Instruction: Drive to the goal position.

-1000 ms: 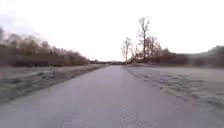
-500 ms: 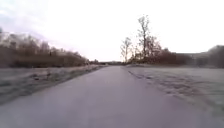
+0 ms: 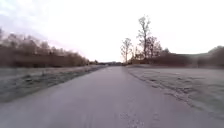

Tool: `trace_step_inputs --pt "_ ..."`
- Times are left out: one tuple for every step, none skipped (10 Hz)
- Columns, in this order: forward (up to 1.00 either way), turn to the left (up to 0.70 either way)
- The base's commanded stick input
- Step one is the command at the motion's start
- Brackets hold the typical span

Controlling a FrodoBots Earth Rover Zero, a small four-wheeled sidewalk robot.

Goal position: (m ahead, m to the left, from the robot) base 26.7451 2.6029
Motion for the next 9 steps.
trace_step_inputs --pt "1.00 0.01" --pt "1.00 0.01" --pt "1.00 0.01" --pt "1.00 0.01" --pt "1.00 0.01" --pt "1.00 0.01" --pt "1.00 -0.03" --pt "1.00 -0.11" --pt "1.00 -0.13"
